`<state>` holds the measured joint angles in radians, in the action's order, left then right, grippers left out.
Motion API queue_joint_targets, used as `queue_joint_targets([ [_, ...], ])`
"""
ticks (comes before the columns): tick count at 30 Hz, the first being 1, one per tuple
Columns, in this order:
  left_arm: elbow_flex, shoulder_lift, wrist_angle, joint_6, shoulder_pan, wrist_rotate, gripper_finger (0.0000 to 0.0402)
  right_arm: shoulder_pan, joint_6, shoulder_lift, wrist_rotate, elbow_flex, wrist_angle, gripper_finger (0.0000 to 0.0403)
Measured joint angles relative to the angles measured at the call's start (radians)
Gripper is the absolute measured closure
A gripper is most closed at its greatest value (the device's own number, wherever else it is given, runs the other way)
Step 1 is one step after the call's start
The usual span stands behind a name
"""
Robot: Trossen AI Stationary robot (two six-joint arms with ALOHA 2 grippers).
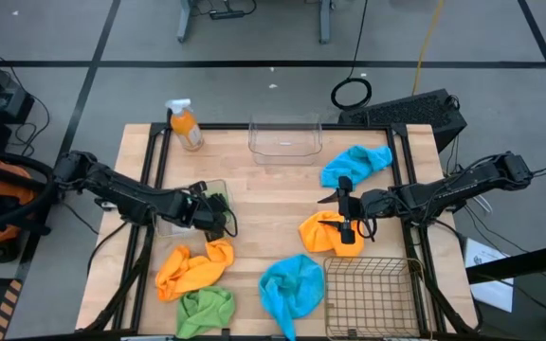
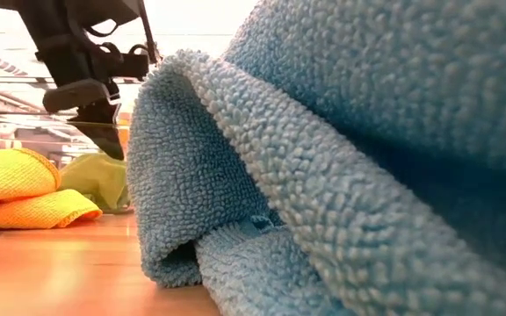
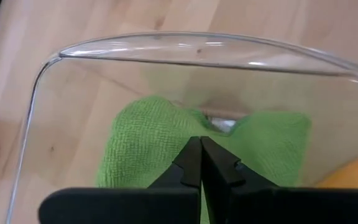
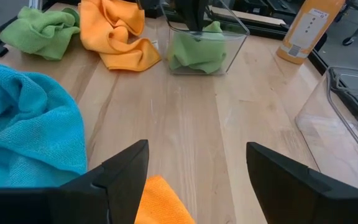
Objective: Sort microfiber towel by color & place in baskets
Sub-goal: Put the top green microfiber towel into the bottom transparent bin, then put the green microfiber towel into the bottom transparent bin
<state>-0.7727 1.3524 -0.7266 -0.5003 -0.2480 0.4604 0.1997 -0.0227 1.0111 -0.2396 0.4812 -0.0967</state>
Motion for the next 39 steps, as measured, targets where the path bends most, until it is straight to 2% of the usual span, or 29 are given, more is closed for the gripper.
queue_joint_targets([
  [10, -0.002, 0.012, 0.035, 0.115, 0.059, -0.007, 0.0399, 0.0, 0.007, 0.0, 0.001, 0.0, 0.002, 0.0145],
  [14, -0.066, -0.005, -0.121, 0.044, 0.058, -0.043, 0.0399, -0.001, -0.001, 0.0, 0.001, 0.0, 0.005, 0.0145],
  [19, -0.215, -0.016, -0.366, -0.118, 0.032, -0.086, 0.0385, -0.003, -0.004, 0.0, 0.001, 0.0, 0.004, 0.0145],
  [22, -0.297, -0.017, -0.411, -0.189, -0.011, -0.087, 0.0382, -0.003, -0.001, 0.0, 0.001, 0.0, 0.005, 0.0145],
  [27, -0.372, -0.017, -0.351, -0.255, -0.162, -0.098, 0.0381, -0.003, 0.011, 0.0, 0.001, 0.0, 0.011, 0.0145],
  [33, -0.375, -0.007, -0.155, -0.359, -0.37, -0.094, 0.038, -0.003, 0.011, 0.0, 0.001, 0.0, 0.021, 0.0145],
  [39, -0.375, 0.046, 0.064, -0.392, -0.532, -0.145, 0.0378, -0.003, 0.011, 0.0, 0.001, 0.0, 0.02, 0.0145],
])
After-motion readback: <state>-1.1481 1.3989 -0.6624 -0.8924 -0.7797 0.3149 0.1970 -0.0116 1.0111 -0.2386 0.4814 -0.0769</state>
